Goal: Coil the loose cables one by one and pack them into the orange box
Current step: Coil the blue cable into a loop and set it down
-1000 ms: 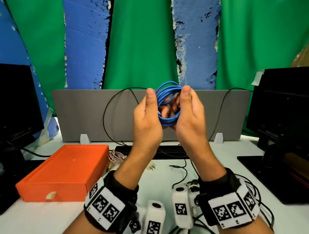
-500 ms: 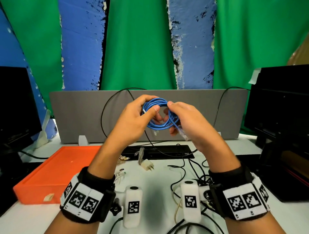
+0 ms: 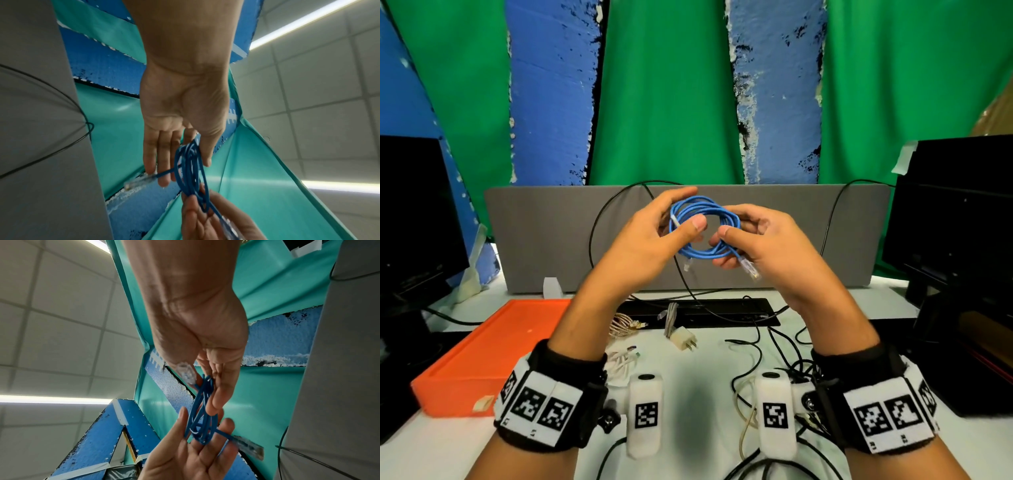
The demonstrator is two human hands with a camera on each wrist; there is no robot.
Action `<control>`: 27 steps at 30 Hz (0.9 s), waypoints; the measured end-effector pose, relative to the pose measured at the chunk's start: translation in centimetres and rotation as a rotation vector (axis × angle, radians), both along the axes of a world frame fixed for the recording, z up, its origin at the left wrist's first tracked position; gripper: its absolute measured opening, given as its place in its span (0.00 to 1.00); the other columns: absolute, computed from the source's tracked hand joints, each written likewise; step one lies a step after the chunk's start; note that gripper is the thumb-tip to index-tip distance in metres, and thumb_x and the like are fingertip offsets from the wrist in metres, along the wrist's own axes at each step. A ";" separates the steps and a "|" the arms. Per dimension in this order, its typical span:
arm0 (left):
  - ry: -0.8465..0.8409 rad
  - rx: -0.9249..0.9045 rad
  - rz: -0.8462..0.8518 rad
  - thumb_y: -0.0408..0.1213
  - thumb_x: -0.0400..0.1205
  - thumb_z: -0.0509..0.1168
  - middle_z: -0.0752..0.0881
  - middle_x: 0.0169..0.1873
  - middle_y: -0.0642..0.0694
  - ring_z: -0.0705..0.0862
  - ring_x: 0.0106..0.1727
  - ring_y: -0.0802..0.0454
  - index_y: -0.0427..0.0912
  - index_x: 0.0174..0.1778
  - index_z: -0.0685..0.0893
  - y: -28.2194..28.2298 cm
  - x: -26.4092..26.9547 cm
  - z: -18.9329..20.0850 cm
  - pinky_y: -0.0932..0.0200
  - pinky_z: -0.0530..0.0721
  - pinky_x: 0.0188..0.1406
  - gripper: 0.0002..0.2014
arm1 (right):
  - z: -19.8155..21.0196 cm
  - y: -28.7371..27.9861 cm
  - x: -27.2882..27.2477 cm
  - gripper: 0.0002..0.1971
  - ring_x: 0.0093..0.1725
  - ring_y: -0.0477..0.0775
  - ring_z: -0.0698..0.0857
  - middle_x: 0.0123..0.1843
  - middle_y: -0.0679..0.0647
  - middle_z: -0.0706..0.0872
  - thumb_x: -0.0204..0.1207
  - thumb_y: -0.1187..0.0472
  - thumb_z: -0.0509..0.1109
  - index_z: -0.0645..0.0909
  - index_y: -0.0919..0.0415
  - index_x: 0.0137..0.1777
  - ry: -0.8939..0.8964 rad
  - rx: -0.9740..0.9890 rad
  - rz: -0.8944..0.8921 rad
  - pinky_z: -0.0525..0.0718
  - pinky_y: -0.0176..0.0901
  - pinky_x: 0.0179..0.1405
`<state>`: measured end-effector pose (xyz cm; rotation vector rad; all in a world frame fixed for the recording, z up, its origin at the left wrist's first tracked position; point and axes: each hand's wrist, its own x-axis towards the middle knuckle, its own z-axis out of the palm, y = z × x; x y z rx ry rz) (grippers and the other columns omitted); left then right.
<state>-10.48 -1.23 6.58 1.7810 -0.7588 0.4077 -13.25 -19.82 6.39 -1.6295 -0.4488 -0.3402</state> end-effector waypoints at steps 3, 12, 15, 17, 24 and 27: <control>0.112 -0.033 -0.106 0.37 0.81 0.68 0.91 0.51 0.39 0.91 0.55 0.45 0.41 0.74 0.75 0.6 0.0 0.1 0.45 0.89 0.56 0.24 | 0.0 -0.2 0.2 0.10 0.35 0.54 0.91 0.44 0.59 0.92 0.83 0.68 0.69 0.85 0.62 0.62 0.001 0.028 0.002 0.89 0.41 0.37; 0.141 0.184 0.099 0.66 0.78 0.64 0.90 0.54 0.51 0.87 0.59 0.57 0.55 0.78 0.73 2.8 2.0 -0.7 0.44 0.83 0.66 0.33 | -2.3 -0.8 3.0 0.09 0.35 0.55 0.91 0.42 0.62 0.90 0.82 0.71 0.70 0.85 0.66 0.60 0.229 -0.056 0.050 0.91 0.41 0.37; 0.180 0.366 0.180 0.70 0.76 0.61 0.89 0.57 0.53 0.86 0.60 0.57 0.57 0.74 0.76 4.7 3.1 -1.8 0.43 0.81 0.67 0.33 | -4.3 -0.3 5.6 0.08 0.38 0.57 0.92 0.43 0.63 0.89 0.82 0.70 0.70 0.85 0.69 0.59 0.389 -0.269 0.099 0.91 0.43 0.41; 0.259 0.498 0.142 0.63 0.80 0.62 0.90 0.53 0.54 0.88 0.55 0.56 0.55 0.69 0.80 5.8 3.3 -2.7 0.42 0.83 0.65 0.25 | -6.0 0.6 7.3 0.07 0.38 0.58 0.92 0.42 0.63 0.89 0.82 0.70 0.70 0.84 0.71 0.58 0.461 -0.453 0.141 0.91 0.45 0.43; 0.334 0.514 0.082 0.53 0.85 0.62 0.91 0.49 0.50 0.90 0.50 0.51 0.49 0.56 0.85 7.2 2.7 -2.6 0.49 0.86 0.58 0.14 | -10.4 6.1 11.3 0.10 0.38 0.59 0.91 0.44 0.64 0.89 0.82 0.72 0.68 0.82 0.69 0.62 0.562 -0.850 0.191 0.92 0.52 0.50; 0.331 0.515 0.065 0.54 0.84 0.62 0.91 0.49 0.50 0.91 0.50 0.50 0.48 0.55 0.86 7.1 2.7 -2.7 0.45 0.86 0.59 0.15 | -11.6 7.5 12.1 0.13 0.45 0.65 0.91 0.50 0.69 0.89 0.82 0.73 0.67 0.80 0.70 0.66 0.602 -0.882 0.207 0.91 0.57 0.55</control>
